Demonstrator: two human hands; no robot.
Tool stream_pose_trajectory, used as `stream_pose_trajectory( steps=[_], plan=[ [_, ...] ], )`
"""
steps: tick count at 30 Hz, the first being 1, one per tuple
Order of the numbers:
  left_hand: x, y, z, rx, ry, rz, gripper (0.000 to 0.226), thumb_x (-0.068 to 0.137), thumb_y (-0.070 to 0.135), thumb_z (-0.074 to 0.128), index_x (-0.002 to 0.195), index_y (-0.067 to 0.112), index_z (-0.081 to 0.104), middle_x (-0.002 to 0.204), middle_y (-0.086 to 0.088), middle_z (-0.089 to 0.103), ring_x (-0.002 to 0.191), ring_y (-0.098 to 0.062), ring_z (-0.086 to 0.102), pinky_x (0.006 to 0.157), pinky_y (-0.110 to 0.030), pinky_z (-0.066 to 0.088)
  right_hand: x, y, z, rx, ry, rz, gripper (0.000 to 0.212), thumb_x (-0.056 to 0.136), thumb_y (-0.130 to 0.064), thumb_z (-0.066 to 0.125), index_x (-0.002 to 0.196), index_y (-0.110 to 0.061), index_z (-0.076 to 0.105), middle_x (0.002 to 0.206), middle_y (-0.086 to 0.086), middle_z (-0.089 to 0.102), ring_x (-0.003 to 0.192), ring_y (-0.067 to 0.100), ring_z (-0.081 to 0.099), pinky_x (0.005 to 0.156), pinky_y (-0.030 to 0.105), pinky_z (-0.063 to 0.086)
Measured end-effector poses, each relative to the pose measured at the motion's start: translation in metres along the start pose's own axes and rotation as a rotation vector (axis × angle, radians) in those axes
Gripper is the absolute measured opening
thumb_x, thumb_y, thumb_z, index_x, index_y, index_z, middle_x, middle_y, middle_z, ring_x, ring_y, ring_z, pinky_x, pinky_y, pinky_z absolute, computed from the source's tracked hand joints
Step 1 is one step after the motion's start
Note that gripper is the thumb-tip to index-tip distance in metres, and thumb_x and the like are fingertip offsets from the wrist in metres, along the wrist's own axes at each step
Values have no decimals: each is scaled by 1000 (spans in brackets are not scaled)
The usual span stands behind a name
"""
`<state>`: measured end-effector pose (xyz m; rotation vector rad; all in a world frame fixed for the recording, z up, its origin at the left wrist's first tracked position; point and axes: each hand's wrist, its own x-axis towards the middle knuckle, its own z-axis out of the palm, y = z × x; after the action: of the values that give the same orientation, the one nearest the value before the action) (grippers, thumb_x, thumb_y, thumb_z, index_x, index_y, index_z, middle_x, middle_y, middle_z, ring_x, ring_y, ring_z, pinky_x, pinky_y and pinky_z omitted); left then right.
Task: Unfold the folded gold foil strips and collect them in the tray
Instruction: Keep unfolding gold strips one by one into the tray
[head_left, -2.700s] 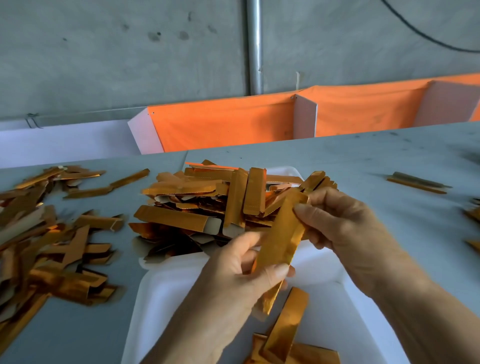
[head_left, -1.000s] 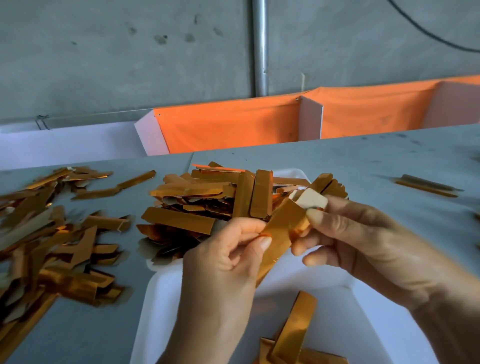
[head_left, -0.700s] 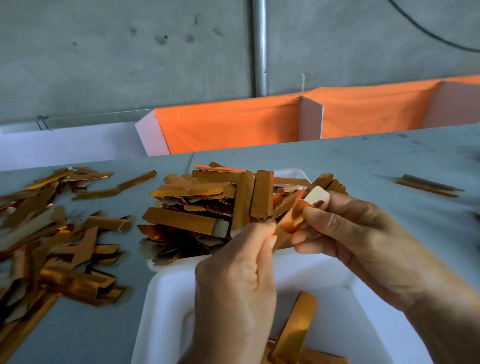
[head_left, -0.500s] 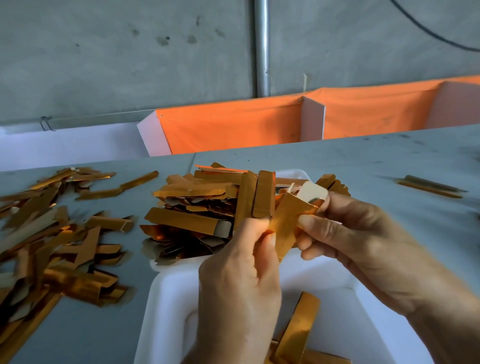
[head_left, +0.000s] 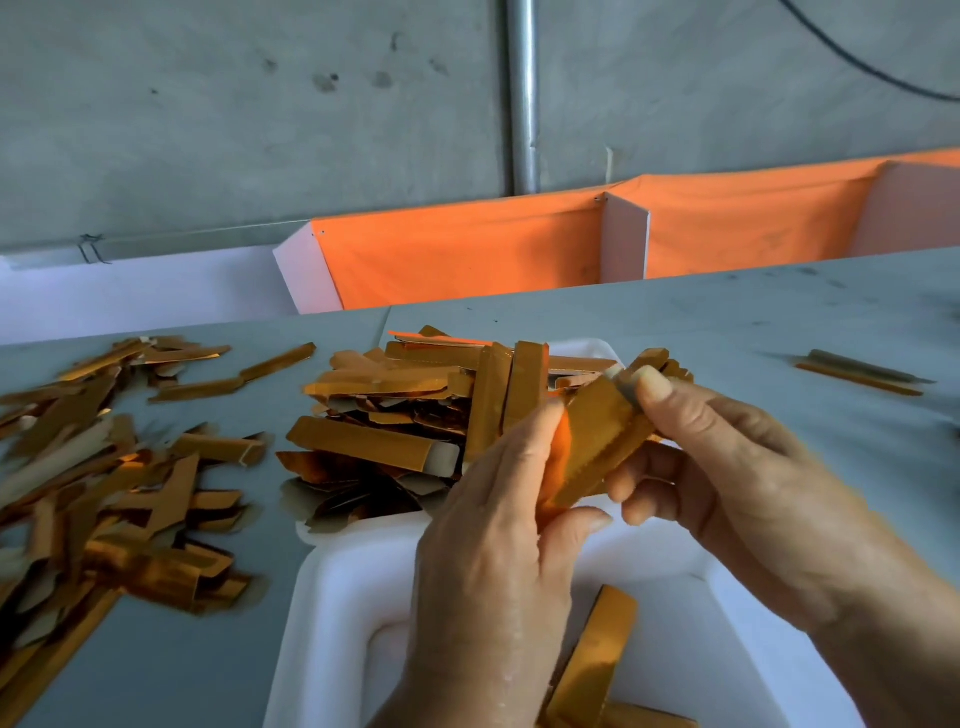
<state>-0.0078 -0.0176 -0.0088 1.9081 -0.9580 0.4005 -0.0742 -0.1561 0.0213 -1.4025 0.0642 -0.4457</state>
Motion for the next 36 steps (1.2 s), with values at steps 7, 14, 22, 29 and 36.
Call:
stream_pose_trajectory(
  steps=[7, 14, 22, 29, 36],
  plan=[
    [-3, -3, 2, -113, -68, -95, 61, 68, 53, 63, 128, 46, 51, 107, 23, 58, 104, -1, 57, 84, -15, 50, 0, -2, 0, -22, 11, 34, 32, 78, -43, 60, 77, -15, 76, 70, 5, 67, 60, 14, 62, 54, 21, 52],
    [0, -6, -1, -236, -89, -143, 59, 62, 49, 64, 119, 53, 52, 113, 27, 61, 110, 5, 55, 90, -12, 46, 1, -1, -7, 51, 16, 128, 33, 72, -39, 59, 84, -14, 77, 76, 10, 69, 62, 18, 67, 55, 24, 54],
    [1, -7, -4, -226, -165, -183, 58, 66, 25, 81, 96, 67, 54, 98, 50, 54, 96, 25, 51, 71, 6, 36, 1, -5, -20, -26, -83, 272, 21, 77, -28, 61, 74, -11, 73, 69, 7, 64, 61, 15, 64, 54, 22, 53],
    [-1, -6, -5, 43, -209, -26, 62, 78, 31, 71, 133, 43, 45, 121, 37, 47, 121, 4, 45, 101, -14, 37, 4, -2, -27, -65, -57, 426, 12, 82, -16, 61, 79, -4, 65, 65, 7, 59, 57, 15, 62, 49, 22, 50],
    [4, 2, -9, 245, -342, 134, 75, 77, 59, 16, 147, 31, 23, 129, 14, 41, 115, -4, 37, 92, -15, 38, 8, 0, -33, 57, -122, 513, 17, 68, -22, 64, 71, -11, 75, 66, 10, 63, 59, 20, 68, 50, 24, 54]
  ],
)
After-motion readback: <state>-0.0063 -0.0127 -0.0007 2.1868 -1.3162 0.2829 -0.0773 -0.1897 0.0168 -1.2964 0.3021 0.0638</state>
